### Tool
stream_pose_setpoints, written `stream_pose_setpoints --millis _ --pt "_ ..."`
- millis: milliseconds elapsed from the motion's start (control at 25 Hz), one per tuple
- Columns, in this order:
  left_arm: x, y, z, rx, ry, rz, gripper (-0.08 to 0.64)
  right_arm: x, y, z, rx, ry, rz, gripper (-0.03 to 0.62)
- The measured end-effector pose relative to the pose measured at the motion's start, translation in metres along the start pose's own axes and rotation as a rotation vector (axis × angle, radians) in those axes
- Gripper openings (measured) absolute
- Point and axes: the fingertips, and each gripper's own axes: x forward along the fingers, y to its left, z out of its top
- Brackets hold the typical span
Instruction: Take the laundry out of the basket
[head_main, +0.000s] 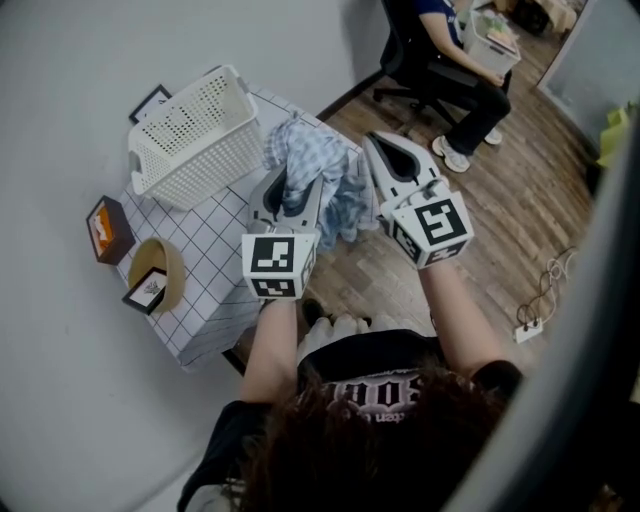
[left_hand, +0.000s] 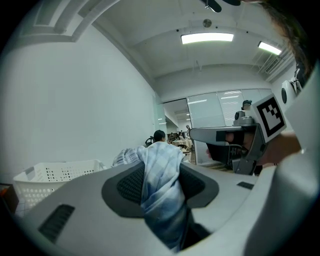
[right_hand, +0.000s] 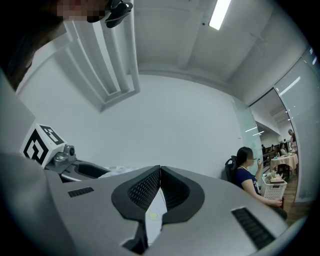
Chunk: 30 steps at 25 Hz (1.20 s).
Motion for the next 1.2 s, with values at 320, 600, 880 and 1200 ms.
stream_pose_setpoints --millis 320,600,880,1200 --pt "-0.006 -0.007 -0.015 -0.010 0.028 -0.004 0.178 -0.004 0.000 -0.012 0.023 0.017 -0.008 0.026" --pt "-0.008 -0.005 -0.015 -0.015 0.025 0.011 0.178 -0.005 0.002 -0.011 -0.002 0.019 -0.010 0.026" --pt "-0.009 0.000 -0.014 -0.020 0.021 0.028 0.178 -0.004 0.005 -0.012 0.001 0.021 0.001 0.026" --pt "-0.008 0.003 -0.013 -0.025 0.018 0.032 0.176 -0.001 0.003 -0.009 -0.006 0.026 -0.004 0.026"
